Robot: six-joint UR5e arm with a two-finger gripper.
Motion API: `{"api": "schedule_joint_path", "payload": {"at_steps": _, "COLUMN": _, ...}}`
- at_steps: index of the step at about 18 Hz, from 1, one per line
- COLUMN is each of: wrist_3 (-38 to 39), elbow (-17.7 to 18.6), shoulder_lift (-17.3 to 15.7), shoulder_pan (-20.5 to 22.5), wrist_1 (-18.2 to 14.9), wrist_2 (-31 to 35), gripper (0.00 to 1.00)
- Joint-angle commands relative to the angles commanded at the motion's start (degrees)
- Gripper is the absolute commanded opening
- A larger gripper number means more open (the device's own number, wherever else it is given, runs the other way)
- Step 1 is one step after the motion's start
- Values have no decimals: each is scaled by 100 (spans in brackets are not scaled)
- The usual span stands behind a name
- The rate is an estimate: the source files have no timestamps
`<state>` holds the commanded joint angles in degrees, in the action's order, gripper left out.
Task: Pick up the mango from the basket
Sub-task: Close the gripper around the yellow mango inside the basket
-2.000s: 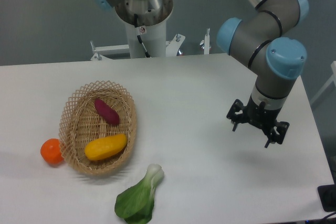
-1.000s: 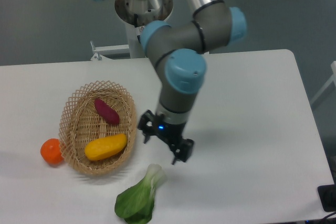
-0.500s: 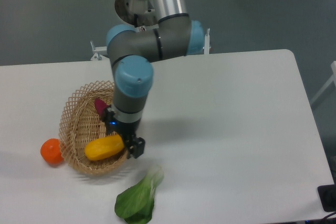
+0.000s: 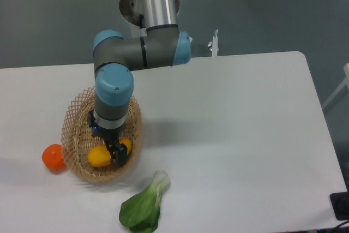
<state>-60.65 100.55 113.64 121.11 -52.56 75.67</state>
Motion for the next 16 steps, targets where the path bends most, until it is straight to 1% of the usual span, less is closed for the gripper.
{"api": "schedule_joint_path", "payload": {"at_steps": 2, "wrist_3": 0, "elbow": -9, "shoulder_lift": 97, "shoulder_pan": 0, "wrist_1": 9, "wrist_2": 17, "gripper": 100}}
{"api": "schedule_joint_path", "payload": {"at_steps": 5, "wrist_3": -9, "elbow": -9, "shoulder_lift": 132, "shoulder_pan": -9, "wrist_1": 26, "wrist_2": 62, "gripper": 100}}
{"api": "schedule_joint_path", "payload": {"at_steps": 9, "wrist_3": 26, "elbow": -9, "shoulder_lift": 316, "shoulder_pan": -114, "wrist_1": 325, "wrist_2": 184, "gripper": 100}}
{"api": "schedule_joint_path", "payload": {"at_steps": 13, "wrist_3": 44, "elbow": 0, "shoulder_lift": 431, "shoulder_pan": -237, "wrist_1": 343, "wrist_2": 395, "gripper": 100}}
{"api": "schedule_joint_path", "payload": {"at_steps": 16, "wrist_3": 70, "elbow": 9, "shoulder_lift": 440, "shoulder_pan": -316, "wrist_1": 334, "wrist_2": 413, "gripper": 100}}
